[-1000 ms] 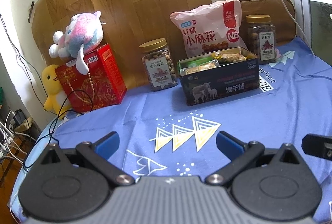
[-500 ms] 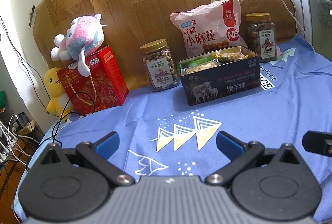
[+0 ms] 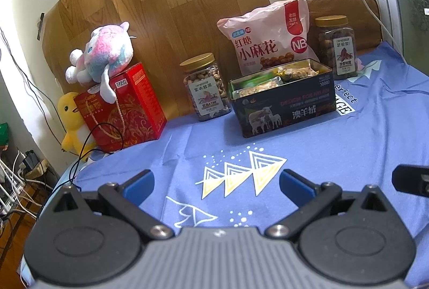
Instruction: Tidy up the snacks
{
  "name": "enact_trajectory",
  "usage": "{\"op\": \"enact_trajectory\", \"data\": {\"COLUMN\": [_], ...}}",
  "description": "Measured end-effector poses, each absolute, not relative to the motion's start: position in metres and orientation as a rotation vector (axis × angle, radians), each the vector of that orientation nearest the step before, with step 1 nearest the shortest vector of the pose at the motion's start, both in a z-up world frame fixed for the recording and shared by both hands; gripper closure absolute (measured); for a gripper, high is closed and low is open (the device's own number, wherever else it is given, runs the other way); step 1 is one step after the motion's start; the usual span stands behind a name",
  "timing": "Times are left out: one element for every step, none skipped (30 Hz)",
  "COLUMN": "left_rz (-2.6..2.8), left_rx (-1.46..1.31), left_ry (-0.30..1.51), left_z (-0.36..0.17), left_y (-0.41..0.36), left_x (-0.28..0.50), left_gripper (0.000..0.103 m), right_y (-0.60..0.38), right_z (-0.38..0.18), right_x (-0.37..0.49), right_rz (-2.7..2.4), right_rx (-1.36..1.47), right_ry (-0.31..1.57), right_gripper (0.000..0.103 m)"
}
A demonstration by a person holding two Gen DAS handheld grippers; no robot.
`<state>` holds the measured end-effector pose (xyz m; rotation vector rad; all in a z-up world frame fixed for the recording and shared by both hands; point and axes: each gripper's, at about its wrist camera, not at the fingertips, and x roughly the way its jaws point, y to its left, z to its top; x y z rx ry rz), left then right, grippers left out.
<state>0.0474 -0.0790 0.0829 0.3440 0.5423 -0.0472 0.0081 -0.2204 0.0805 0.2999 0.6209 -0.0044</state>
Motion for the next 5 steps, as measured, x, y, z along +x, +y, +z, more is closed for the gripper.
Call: {"op": "enact_trajectory", "data": {"left_rz": [-0.052,-0.058,-0.060,-0.063,-0.067], "left_rx": [0.341,0.339,0.341,0.348,0.352], "left_ry": [0.537,0.531,0.526,0.519,0.516], "left_z": [0.0834,0.0840,0.0844,0.0846,0.0849], "left_y": [-0.0788,-0.0788,-0.0793,-0.0800,-0.0807], "left_x": [0.0469,0.0460,0.0449,0.0439,0.0431], "left_gripper": [0.000,0.000,0.000,0.000,0.000], "right_y": [-0.2217,-0.2218,-0.2224,-0.2233,-0.2233], "right_z": [0.0803,0.0803,0.0802,0.0802,0.0801], "right_x": [0.0084,0.0083,0.0083,0.0085,0.0085], "right_rz": [-0.005,-0.005,-0.005,-0.006,-0.007], "right_rx": [0.301,0.301,0.301,0.302,0.302], "right_ry": [0.620,0.619,0.619,0.619,0.619], "right_gripper": [0.000,0.000,0.000,0.000,0.000]}}
